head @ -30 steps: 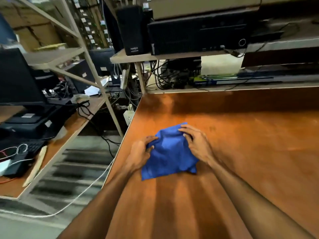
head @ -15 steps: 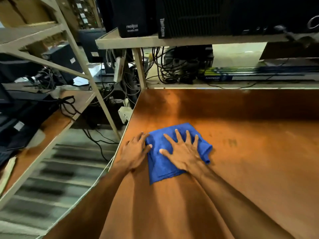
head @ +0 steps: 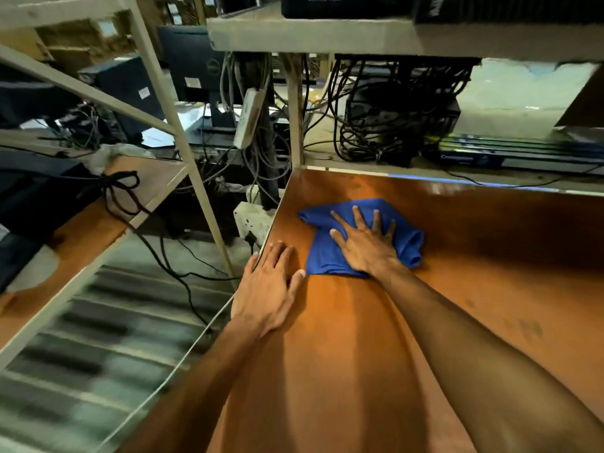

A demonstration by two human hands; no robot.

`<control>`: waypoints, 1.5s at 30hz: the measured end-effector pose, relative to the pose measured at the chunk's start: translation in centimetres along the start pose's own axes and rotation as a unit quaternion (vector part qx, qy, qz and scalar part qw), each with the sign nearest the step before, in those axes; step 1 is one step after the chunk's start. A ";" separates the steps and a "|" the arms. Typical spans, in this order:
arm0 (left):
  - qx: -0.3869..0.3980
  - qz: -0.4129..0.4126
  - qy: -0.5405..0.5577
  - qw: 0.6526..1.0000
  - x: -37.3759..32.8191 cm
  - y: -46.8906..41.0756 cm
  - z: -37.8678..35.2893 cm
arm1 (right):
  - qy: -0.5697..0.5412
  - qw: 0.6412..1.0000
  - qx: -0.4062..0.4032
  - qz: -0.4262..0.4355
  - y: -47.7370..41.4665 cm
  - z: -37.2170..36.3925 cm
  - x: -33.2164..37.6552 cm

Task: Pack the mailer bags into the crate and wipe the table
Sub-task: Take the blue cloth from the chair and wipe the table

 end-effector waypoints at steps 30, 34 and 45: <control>0.010 0.005 0.009 1.000 0.0 -0.1 -0.2 | -0.012 0.998 -0.031 -0.061 -8.7 2.5 -7.2; 0.011 0.003 -0.003 1.000 0.1 -0.1 -0.2 | 0.047 0.995 -0.003 0.092 -0.9 0.0 -5.0; 0.012 -0.003 -0.005 1.000 0.3 -0.2 -0.2 | 0.065 0.998 -0.012 0.009 8.2 -0.9 -7.6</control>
Point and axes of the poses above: each hand's wrist, its own y-axis away from the middle knuckle, its own z-axis out of the back of the hand, x = y × z, the point moved 1 cm from there along -y, towards the middle knuckle, and after that the axes turned 4 degrees about x, right-handed, at the moved point
